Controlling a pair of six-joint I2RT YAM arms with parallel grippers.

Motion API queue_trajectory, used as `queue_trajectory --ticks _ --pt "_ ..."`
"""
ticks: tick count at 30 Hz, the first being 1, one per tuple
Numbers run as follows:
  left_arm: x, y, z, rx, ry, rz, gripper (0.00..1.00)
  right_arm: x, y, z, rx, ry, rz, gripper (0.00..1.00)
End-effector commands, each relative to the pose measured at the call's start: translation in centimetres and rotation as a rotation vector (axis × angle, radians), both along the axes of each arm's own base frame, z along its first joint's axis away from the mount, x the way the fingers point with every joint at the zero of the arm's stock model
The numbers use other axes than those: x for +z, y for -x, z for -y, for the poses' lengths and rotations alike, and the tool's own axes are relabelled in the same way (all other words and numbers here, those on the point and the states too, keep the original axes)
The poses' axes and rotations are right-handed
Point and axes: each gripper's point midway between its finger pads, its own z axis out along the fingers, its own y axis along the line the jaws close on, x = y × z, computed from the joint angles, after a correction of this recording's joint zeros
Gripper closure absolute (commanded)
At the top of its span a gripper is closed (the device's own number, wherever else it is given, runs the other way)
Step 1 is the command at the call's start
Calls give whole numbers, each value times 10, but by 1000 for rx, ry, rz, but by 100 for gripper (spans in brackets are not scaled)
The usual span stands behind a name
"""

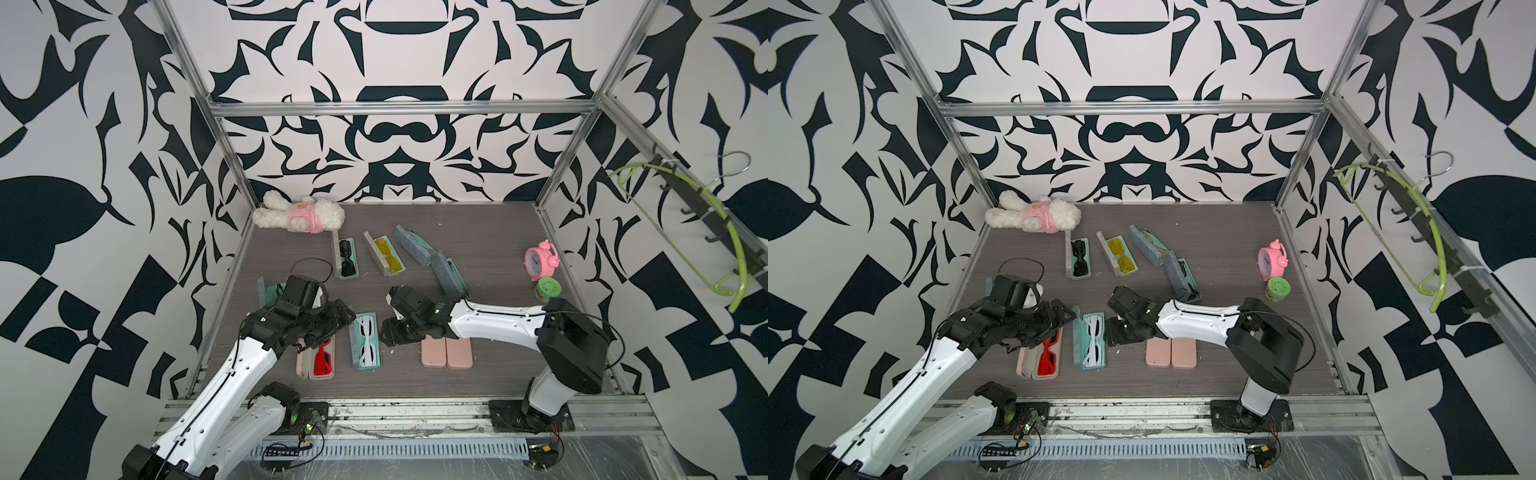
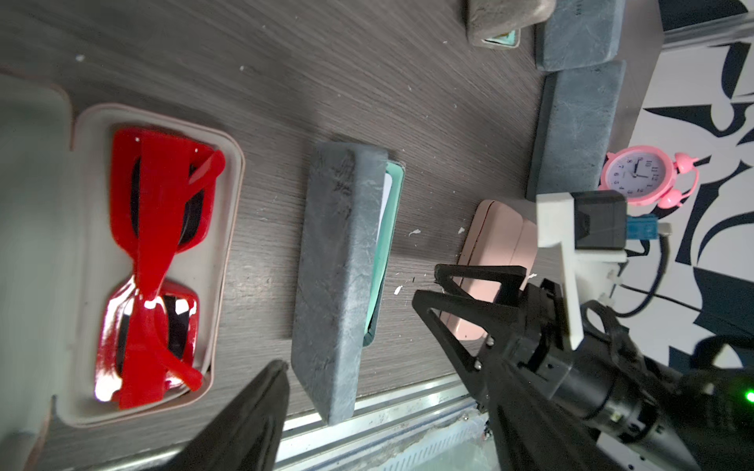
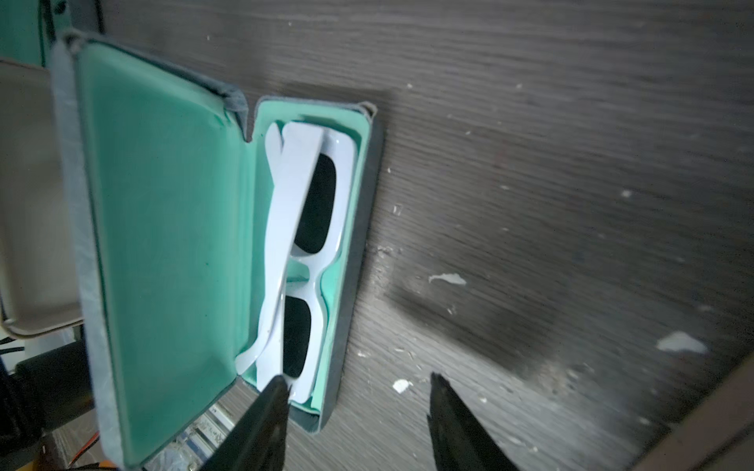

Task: Close the glasses case
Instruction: Close the glasses case at the center of the board.

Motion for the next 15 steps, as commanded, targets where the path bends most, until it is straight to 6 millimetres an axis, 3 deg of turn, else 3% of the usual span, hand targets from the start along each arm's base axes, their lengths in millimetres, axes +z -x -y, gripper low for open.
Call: queue_trajectory --ticks 1,15 --pt "-14 12 -1 -22 4 -60 26 14 -6 -23 7 -51 25 47" --pt "-31 13 5 -33 34 -68 40 -9 -4 -31 -1 -14 12 63"
